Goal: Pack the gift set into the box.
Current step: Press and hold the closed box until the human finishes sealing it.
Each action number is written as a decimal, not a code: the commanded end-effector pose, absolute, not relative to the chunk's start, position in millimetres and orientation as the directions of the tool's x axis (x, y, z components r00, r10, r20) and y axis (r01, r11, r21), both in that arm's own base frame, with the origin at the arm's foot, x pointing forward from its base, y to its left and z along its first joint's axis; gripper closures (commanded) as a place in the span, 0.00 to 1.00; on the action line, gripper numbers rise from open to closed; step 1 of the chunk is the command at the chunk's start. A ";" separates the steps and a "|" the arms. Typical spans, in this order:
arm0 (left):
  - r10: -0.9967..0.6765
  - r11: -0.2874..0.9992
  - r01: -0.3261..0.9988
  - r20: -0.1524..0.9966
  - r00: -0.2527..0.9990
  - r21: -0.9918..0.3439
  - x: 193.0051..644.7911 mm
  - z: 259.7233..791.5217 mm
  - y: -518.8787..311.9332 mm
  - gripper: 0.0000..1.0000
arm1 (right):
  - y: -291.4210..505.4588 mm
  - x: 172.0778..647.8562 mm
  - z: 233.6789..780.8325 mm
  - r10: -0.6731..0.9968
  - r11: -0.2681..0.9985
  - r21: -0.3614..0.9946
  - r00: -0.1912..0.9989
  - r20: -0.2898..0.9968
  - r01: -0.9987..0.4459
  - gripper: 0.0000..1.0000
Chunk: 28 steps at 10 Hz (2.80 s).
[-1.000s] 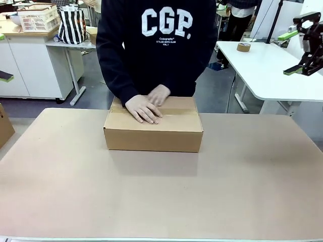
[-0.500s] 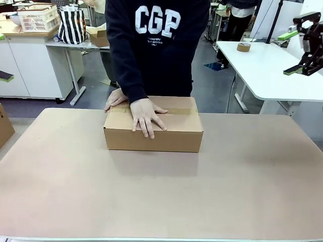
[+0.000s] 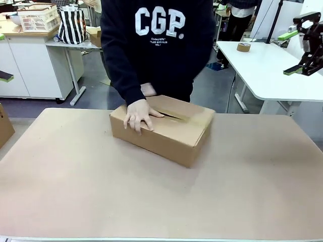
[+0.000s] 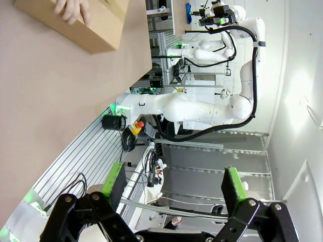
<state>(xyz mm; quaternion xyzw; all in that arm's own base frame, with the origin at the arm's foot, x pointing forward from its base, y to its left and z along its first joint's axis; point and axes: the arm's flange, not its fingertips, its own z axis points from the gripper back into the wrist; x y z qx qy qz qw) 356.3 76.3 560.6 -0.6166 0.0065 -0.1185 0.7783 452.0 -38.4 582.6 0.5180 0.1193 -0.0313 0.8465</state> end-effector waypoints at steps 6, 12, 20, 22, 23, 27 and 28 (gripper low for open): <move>-0.190 0.215 0.174 0.134 0.973 -0.961 355.1 561.9 75.8 0.00 | -37.9 451.7 583.9 0.053 0.476 0.859 0.969 -0.242 0.189 0.00; -0.190 0.215 0.174 0.134 0.973 -0.961 355.1 561.9 75.8 0.00 | -37.9 451.7 583.9 0.053 0.476 0.859 0.969 -0.242 0.189 0.00; -0.190 0.215 0.174 0.134 0.973 -0.961 355.1 561.9 75.8 0.00 | -37.9 451.7 583.9 0.053 0.476 0.859 0.969 -0.242 0.189 0.00; -0.190 0.215 0.174 0.134 0.973 -0.961 355.1 561.9 75.8 0.00 | -37.9 451.7 583.9 0.053 0.476 0.859 0.969 -0.242 0.189 0.00; -0.190 0.215 0.174 0.134 0.973 -0.961 355.1 561.9 75.8 0.00 | -37.9 451.7 583.9 0.053 0.476 0.859 0.969 -0.242 0.189 0.00; -0.190 0.215 0.174 0.134 0.973 -0.961 355.1 561.9 75.8 0.00 | -37.9 451.7 583.9 0.053 0.476 0.859 0.969 -0.242 0.189 0.00; -0.190 0.215 0.174 0.134 0.973 -0.961 355.1 561.9 75.8 0.00 | -37.9 451.7 583.9 0.053 0.476 0.859 0.969 -0.242 0.189 0.00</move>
